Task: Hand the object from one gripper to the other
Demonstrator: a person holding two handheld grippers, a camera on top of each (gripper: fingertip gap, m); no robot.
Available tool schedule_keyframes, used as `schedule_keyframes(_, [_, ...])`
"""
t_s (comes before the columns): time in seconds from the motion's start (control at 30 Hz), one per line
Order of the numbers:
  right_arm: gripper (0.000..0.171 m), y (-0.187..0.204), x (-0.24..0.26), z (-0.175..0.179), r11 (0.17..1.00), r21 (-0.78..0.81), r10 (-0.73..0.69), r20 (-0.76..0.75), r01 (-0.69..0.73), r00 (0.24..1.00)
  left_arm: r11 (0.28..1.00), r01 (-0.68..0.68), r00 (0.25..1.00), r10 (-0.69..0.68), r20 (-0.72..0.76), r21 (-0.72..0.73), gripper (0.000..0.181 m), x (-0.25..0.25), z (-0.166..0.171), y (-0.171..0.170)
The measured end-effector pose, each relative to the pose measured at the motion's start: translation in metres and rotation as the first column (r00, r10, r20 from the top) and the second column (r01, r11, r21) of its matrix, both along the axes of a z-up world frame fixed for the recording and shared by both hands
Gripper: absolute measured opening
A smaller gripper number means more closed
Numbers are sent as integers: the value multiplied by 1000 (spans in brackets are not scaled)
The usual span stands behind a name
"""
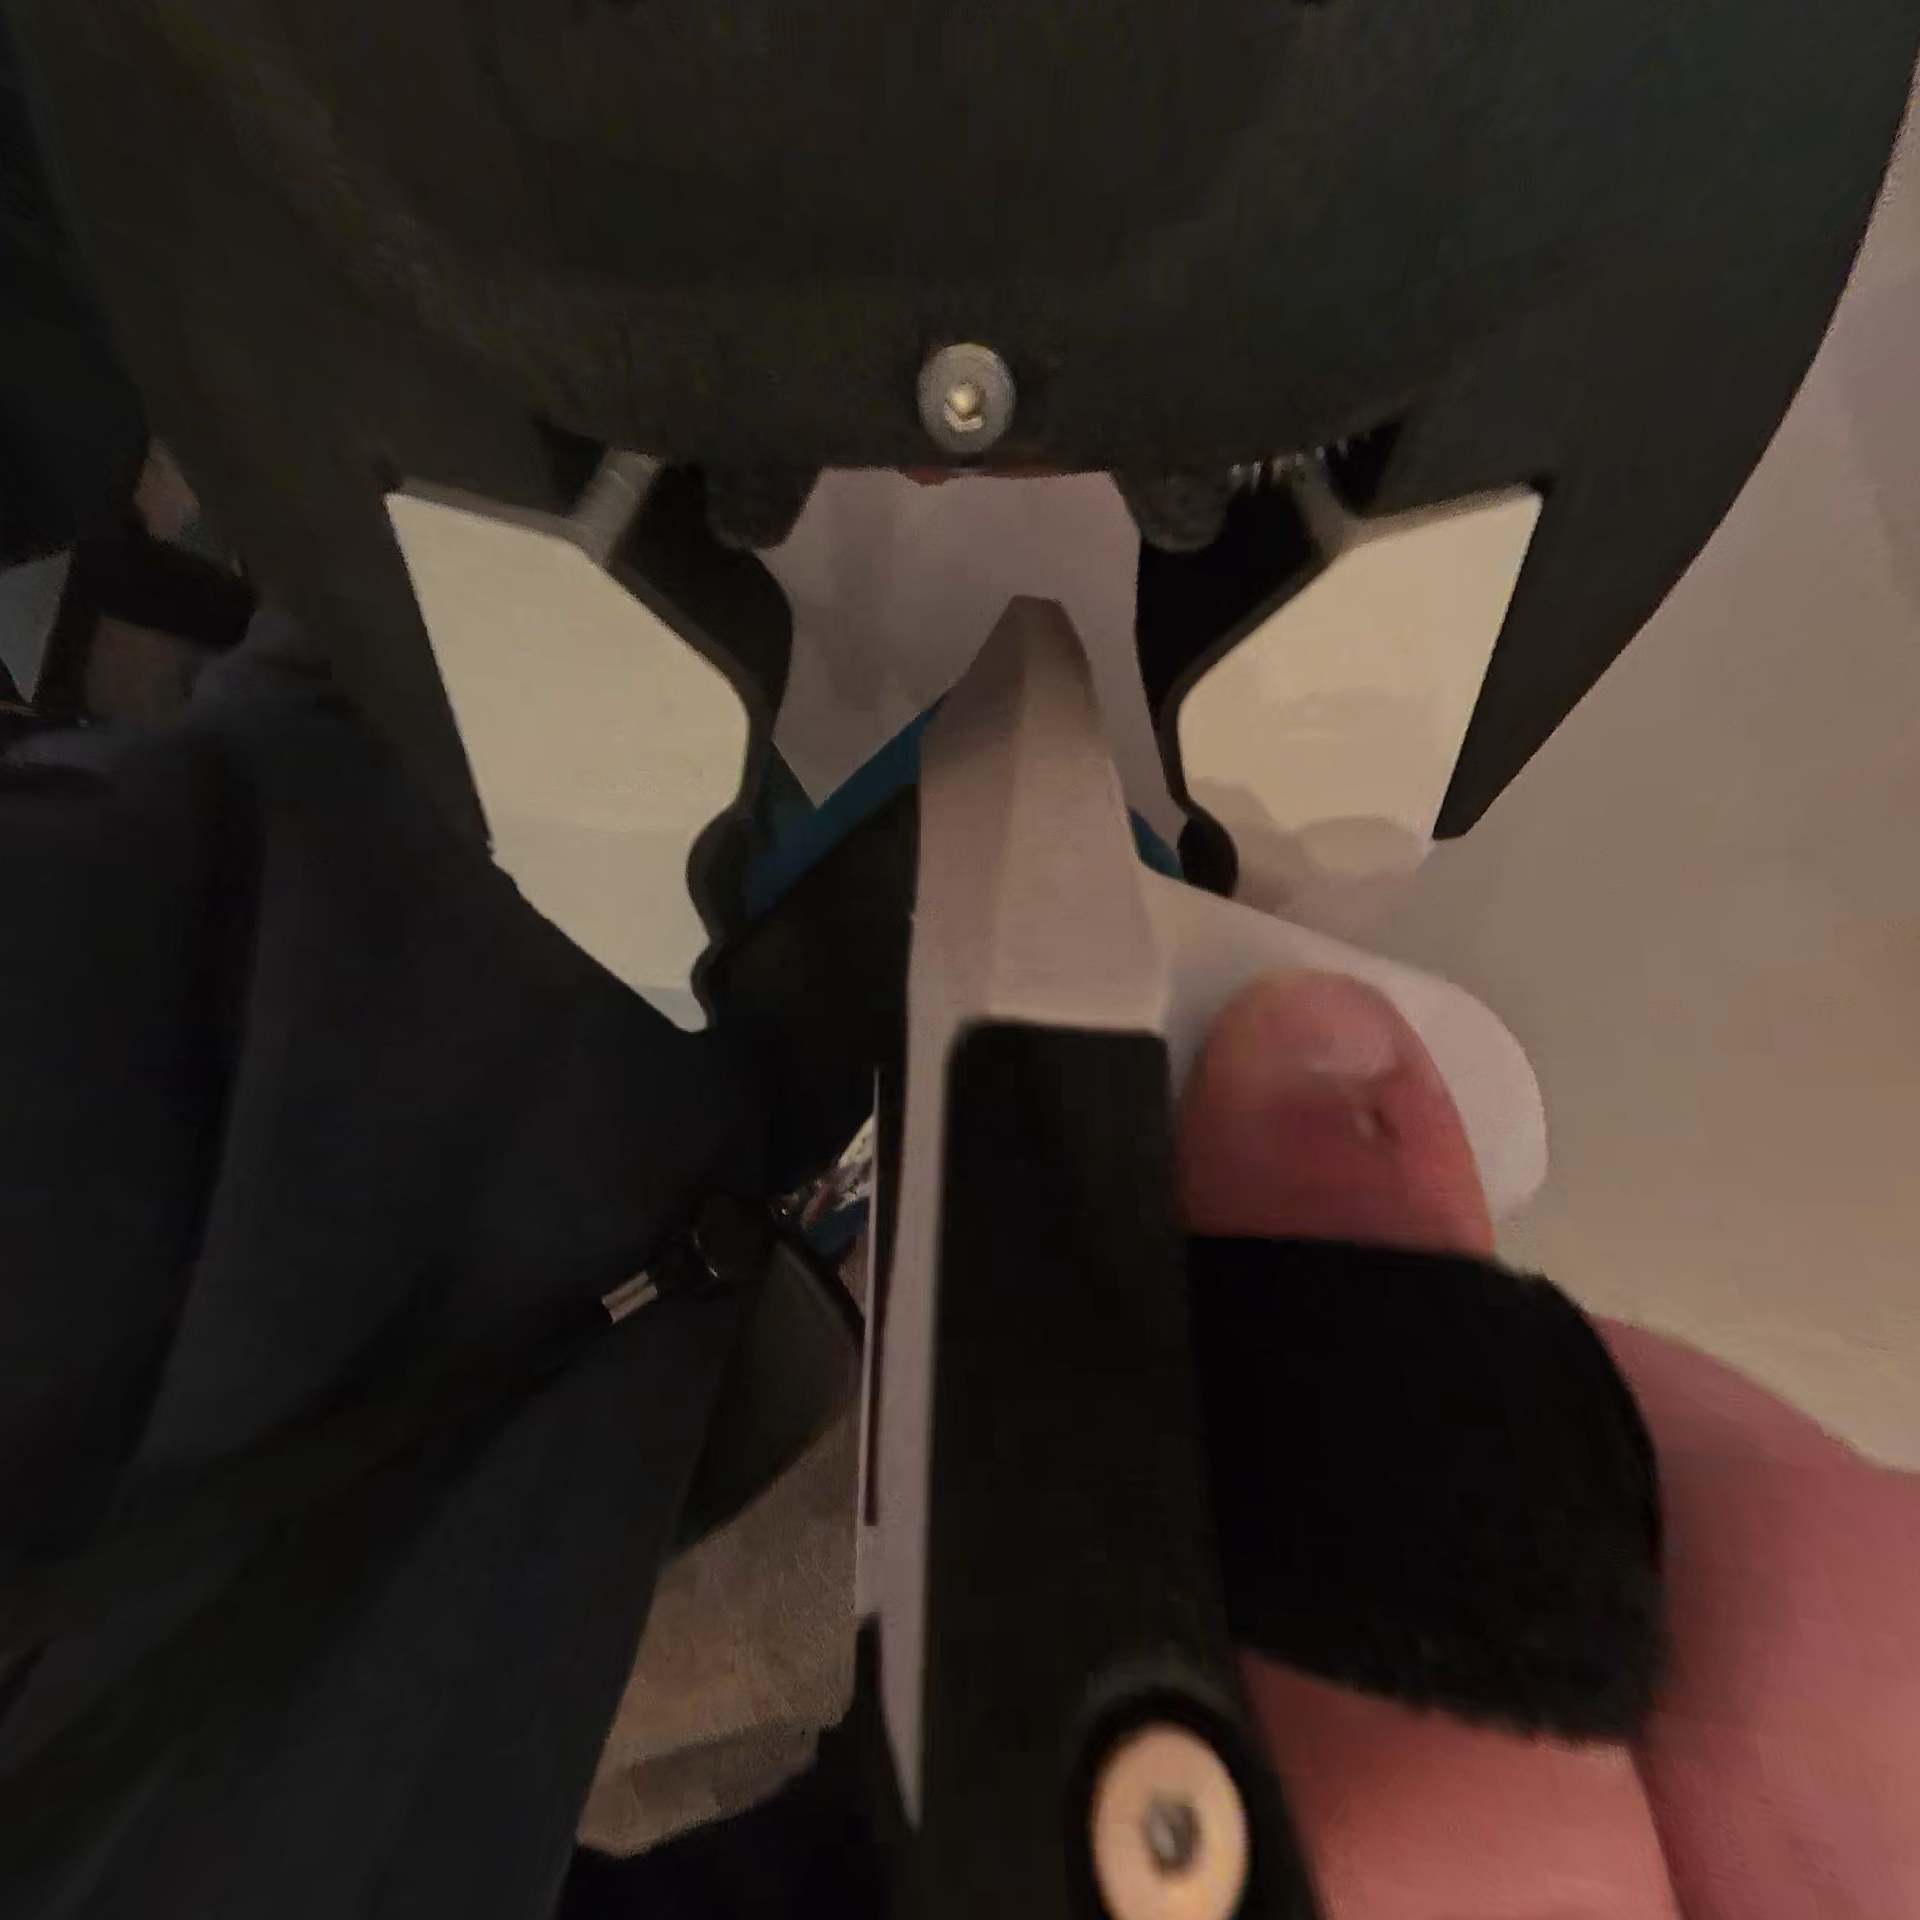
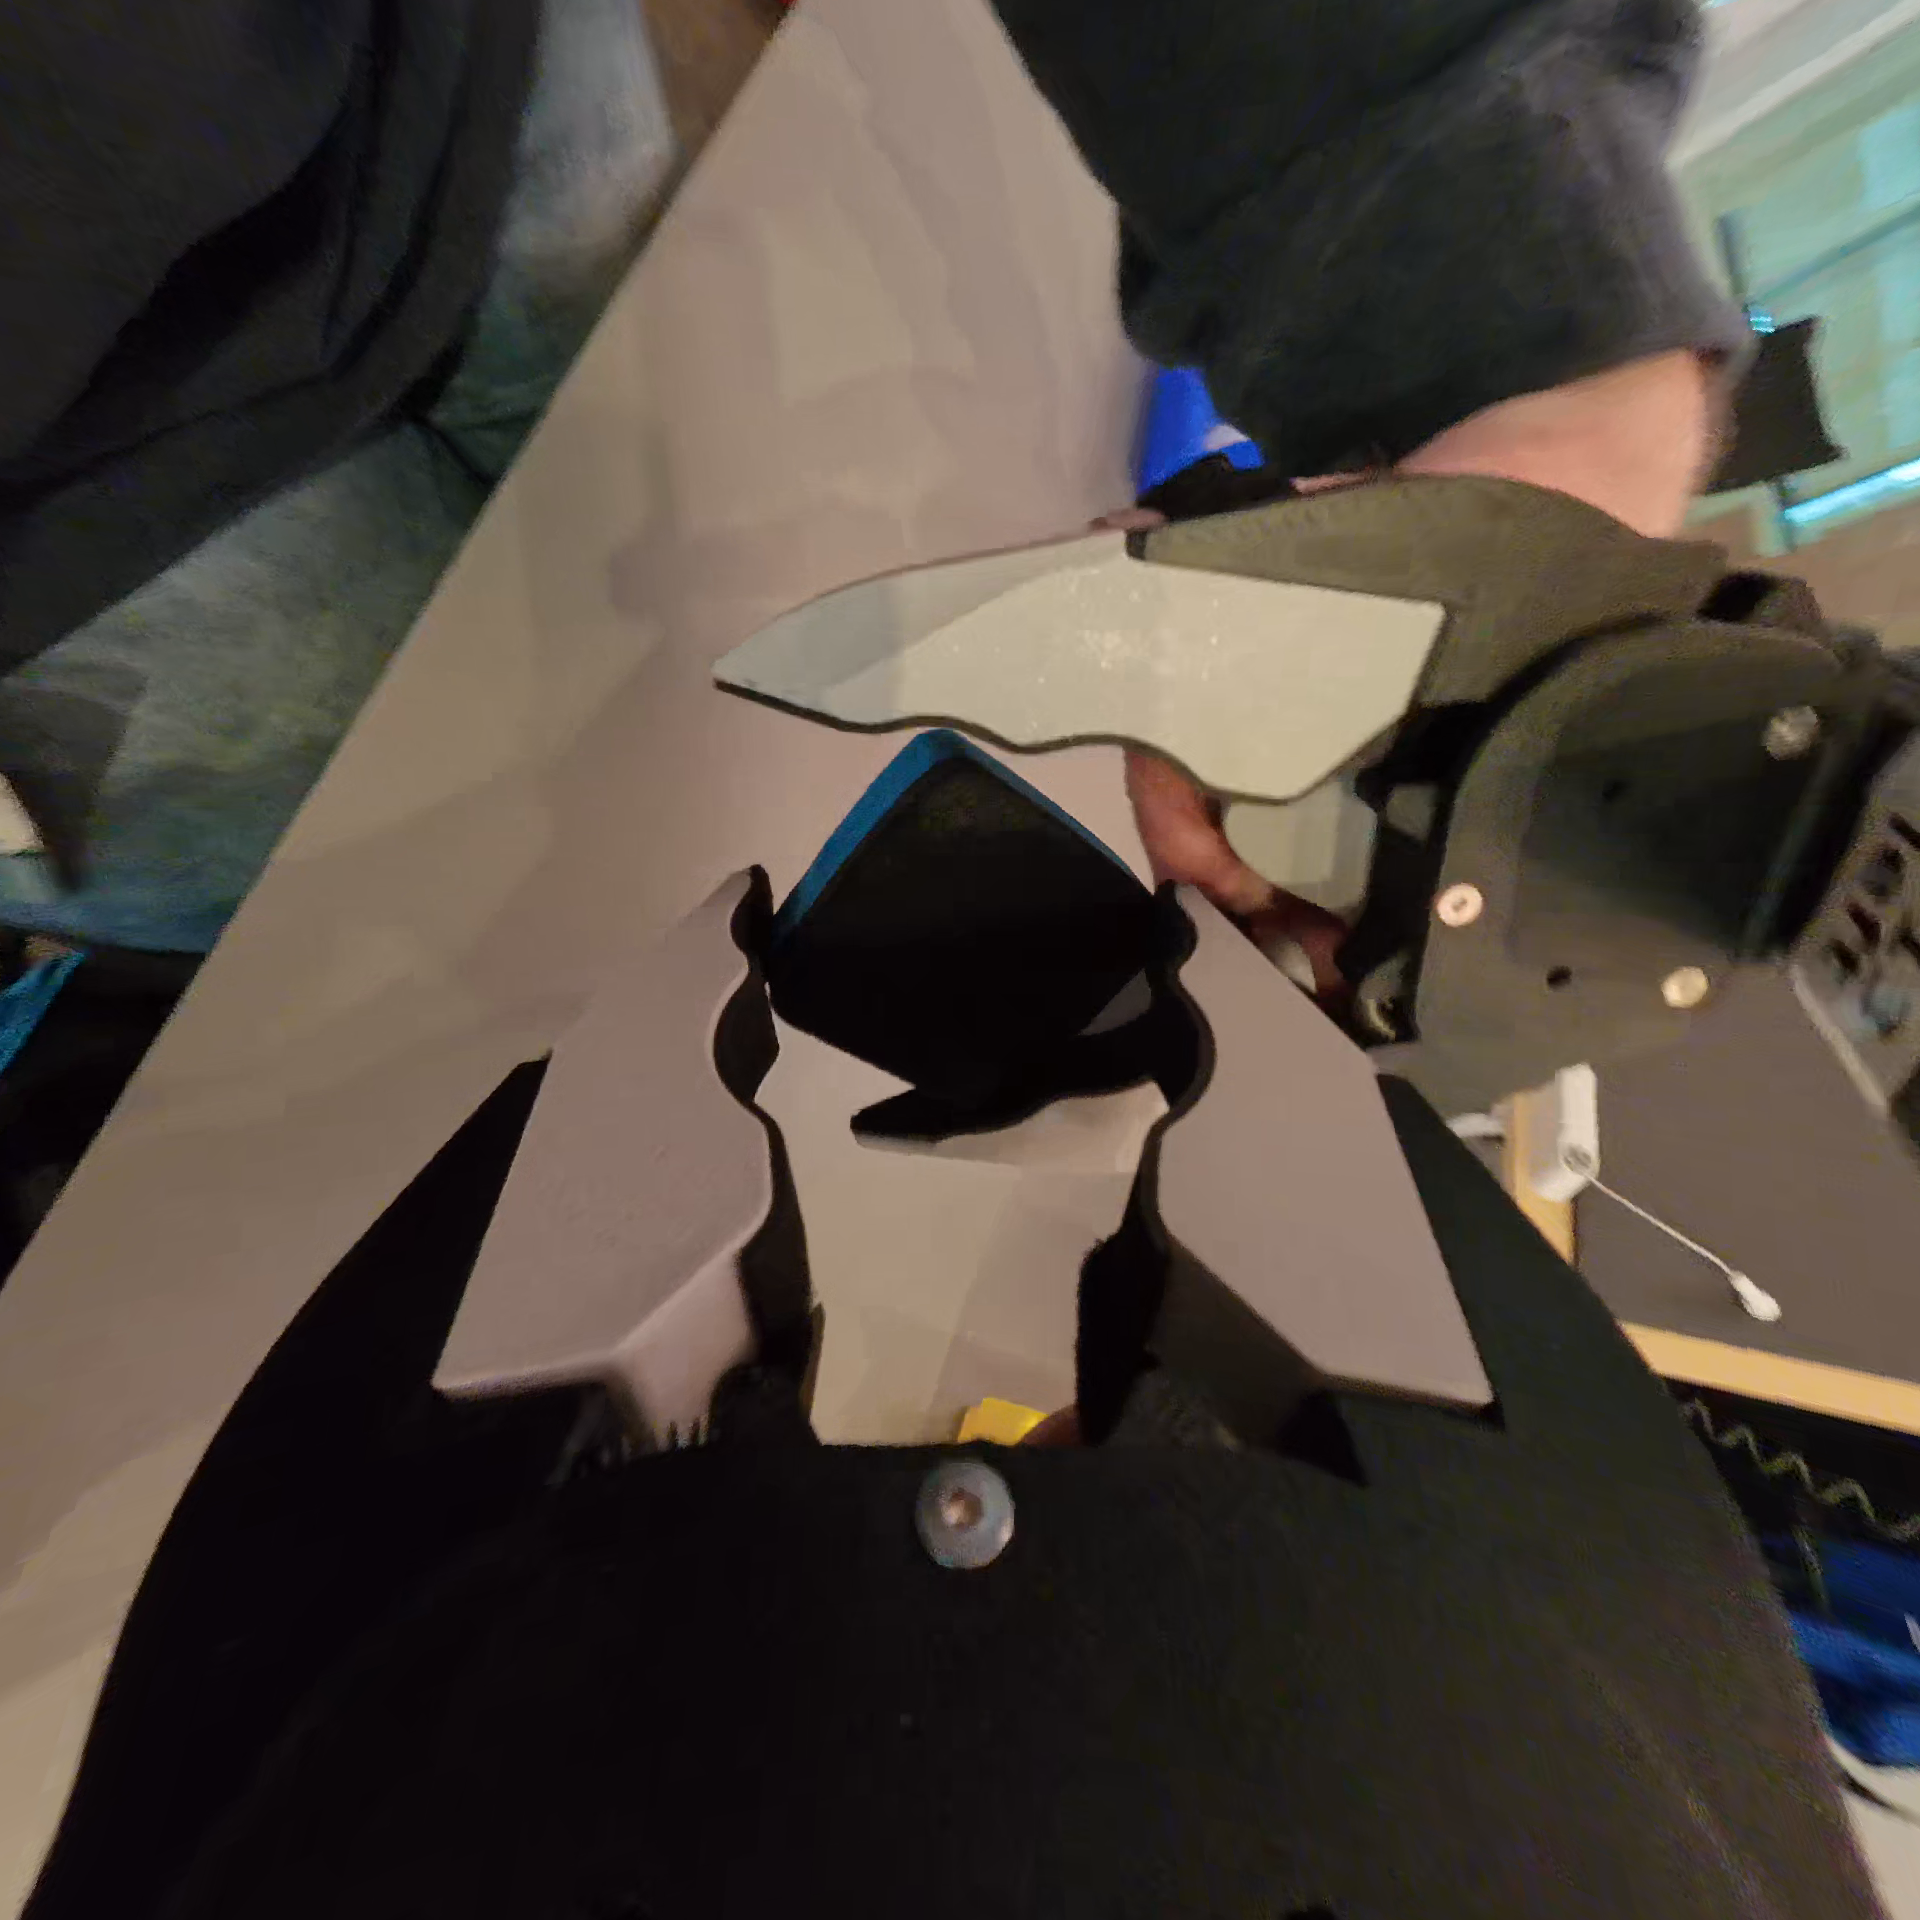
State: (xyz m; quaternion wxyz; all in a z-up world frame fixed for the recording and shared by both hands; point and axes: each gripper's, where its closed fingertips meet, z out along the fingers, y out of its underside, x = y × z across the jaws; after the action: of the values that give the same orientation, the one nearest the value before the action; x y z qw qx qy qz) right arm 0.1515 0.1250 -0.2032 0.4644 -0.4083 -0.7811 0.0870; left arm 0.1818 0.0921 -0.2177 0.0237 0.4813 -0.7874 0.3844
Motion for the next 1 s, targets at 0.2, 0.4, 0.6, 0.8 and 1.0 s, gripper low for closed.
schedule_keyframes(0.2, [70,33,5,23,972,78,-193,-261,220,946,969,-239,944,247,218,-65,100,14,26,29])
schedule_keyframes(0.4, [70,49,16,52,904,96,-303,-540,416,785,842,-419,730,535,425,-340,90,18,57,56])
schedule_keyframes(0.6, [70,46,13,66,857,81,-320,-692,510,647,741,-354,634,638,436,-571,87,26,66,44])
schedule_keyframes(0.8, [70,43,11,69,820,98,-314,-747,564,586,649,-269,546,711,442,-712,77,27,80,43])
schedule_keyframes(1.0, [71,43,13,68,811,94,-317,-759,577,569,622,-264,499,742,448,-737,75,28,83,44])
